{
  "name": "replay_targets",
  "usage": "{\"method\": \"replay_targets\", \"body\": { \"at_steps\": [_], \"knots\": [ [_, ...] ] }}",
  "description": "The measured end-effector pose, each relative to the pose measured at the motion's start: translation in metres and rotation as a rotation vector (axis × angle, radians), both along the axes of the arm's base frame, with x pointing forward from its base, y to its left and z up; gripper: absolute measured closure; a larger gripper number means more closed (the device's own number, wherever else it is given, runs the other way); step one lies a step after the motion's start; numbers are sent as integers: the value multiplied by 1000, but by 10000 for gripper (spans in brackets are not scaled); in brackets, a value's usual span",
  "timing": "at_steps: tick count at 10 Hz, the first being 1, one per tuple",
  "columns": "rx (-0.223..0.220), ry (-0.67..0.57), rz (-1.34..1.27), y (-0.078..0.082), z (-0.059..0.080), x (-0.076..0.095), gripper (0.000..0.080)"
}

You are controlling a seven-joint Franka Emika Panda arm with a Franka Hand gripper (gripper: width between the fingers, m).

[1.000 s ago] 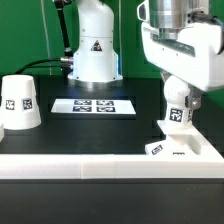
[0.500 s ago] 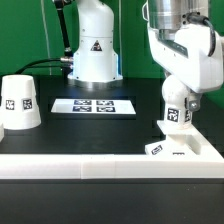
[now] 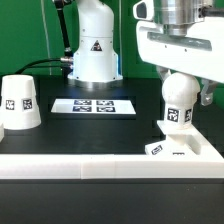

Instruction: Assemble lamp

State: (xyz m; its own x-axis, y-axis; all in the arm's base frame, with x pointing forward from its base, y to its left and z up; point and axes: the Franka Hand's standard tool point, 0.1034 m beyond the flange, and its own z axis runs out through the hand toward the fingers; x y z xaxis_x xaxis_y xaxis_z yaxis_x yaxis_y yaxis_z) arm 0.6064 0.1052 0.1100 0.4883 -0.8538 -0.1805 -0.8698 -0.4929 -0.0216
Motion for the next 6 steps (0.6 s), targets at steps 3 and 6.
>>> {"method": "replay_targets", "body": {
  "at_steps": [3, 6],
  "knots": [
    [13, -31, 191, 0, -1, 0, 101],
    [-1, -93, 534, 2, 0, 1, 101]
  ]
}}
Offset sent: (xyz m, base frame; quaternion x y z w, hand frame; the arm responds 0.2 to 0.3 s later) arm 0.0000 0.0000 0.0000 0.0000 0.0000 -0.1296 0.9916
